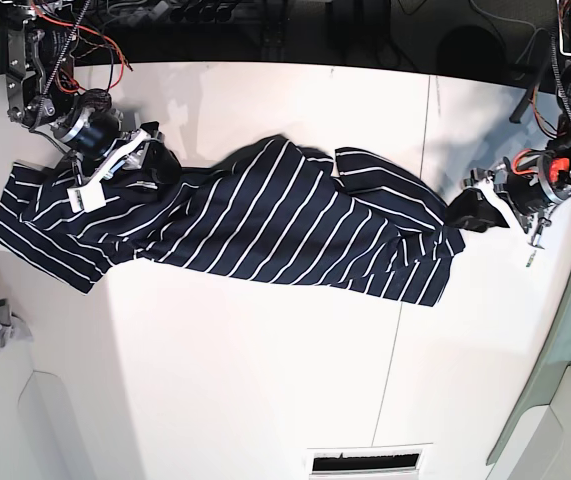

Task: Layout the t-shirt on the table in an organized manner, then fold the t-shirt properly
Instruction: 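Release and regrasp the shirt fabric with the right gripper, then drag the shirt with the right gripper away from the left gripper, spreading it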

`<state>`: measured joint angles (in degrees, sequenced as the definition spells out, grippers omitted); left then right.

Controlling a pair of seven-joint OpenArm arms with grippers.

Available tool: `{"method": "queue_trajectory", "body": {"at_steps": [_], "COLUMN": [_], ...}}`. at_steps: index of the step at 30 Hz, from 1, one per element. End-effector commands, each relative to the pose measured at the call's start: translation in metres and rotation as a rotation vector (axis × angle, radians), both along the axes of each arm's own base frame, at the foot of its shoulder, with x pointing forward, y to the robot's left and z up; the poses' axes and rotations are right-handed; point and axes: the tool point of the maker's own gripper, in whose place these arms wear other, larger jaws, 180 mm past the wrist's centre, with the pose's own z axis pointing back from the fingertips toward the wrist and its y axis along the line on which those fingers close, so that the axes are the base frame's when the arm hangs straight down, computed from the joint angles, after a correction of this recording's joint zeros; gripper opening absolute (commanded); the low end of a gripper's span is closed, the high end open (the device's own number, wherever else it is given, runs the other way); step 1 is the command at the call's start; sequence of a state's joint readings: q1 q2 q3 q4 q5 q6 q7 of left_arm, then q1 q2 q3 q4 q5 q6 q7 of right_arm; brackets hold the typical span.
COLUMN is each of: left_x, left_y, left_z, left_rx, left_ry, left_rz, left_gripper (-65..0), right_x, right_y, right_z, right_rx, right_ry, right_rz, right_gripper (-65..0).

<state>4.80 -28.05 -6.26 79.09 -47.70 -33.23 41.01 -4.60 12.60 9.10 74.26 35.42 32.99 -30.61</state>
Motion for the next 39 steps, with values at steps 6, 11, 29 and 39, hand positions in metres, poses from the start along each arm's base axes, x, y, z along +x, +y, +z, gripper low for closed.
{"method": "queue_trajectory", "body": {"at_steps": [6, 11, 29, 39], "left_x": [-0.009, -0.002, 0.018, 0.013], "left_y": [-0.047, -0.07, 0.032, 0.043], "left_z": [-0.002, 0.0, 0.11, 0.098], "left_rx": [-0.155, -0.2, 0.237, 0.316], "left_ry": [-0.016, -0.037, -0.181, -0.146], "left_rz": [-0.025, -0.023, -0.213, -0.215], "left_gripper": [-35.2, -57.4, -65.0, -65.0], "right_x": [0.033, 0.04, -0.037, -0.097], "right_y": [0.021, 0.026, -0.069, -0.083], "right_z": [0.022, 0.029, 0.095, 0.072], "right_rx": [0.018, 0.029, -0.156, -0.161], "right_ry": [-0.092, -0.112, -0.055, 0.083], "right_rz": [0.017, 0.016, 0.106, 0.068], "right_gripper": [-44.2, -65.0, -65.0, -65.0]}}
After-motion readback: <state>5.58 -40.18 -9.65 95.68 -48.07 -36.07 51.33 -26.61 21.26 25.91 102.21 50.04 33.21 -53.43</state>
